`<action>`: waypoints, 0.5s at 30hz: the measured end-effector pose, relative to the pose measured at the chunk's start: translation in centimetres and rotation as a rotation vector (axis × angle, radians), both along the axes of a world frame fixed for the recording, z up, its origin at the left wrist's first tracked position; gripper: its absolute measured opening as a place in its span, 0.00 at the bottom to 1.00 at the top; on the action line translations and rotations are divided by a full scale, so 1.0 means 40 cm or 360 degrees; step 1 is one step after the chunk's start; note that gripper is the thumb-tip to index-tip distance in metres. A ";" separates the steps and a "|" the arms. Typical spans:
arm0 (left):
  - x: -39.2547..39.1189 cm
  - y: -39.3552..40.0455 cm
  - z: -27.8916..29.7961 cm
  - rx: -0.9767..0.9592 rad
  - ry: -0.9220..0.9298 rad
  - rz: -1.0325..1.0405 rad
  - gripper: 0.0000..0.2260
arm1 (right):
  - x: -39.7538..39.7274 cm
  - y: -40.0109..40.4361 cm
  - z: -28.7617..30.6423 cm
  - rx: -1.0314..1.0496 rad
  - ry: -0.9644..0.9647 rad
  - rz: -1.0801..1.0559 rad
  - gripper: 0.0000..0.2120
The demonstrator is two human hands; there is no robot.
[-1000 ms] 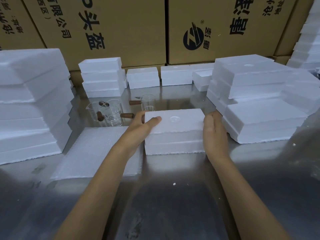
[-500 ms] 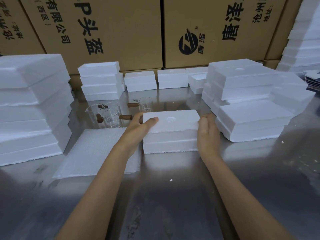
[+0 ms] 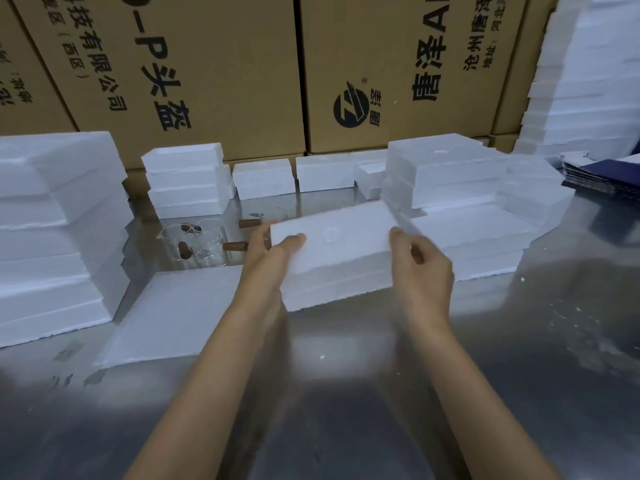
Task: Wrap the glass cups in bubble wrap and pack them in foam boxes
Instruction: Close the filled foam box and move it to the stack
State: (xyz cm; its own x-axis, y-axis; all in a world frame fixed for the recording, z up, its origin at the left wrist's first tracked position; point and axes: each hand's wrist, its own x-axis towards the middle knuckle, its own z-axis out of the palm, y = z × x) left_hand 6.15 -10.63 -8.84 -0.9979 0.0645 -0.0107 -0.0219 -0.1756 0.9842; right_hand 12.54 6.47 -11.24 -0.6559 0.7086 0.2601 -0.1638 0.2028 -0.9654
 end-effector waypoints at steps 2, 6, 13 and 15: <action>0.009 0.046 0.053 0.0080 0.0068 -0.0027 0.21 | 0.006 0.045 0.060 0.0108 0.0099 -0.0066 0.13; 0.009 0.187 0.139 0.0100 0.0104 -0.0197 0.23 | -0.002 0.184 0.163 0.0197 0.0155 -0.0322 0.13; -0.015 0.464 0.173 0.0017 0.0046 -0.0483 0.36 | -0.015 0.439 0.195 0.0234 -0.0114 -0.0574 0.13; -0.024 0.511 0.156 0.0020 -0.0016 -0.0500 0.37 | -0.029 0.488 0.180 0.0401 -0.0279 -0.0586 0.14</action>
State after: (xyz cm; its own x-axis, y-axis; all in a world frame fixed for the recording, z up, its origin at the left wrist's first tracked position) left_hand 5.21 9.80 -2.61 -0.9289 0.3698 -0.0179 -0.0868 -0.1706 0.9815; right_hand 11.39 25.97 -4.04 -0.4224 0.8312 0.3615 0.1238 0.4480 -0.8854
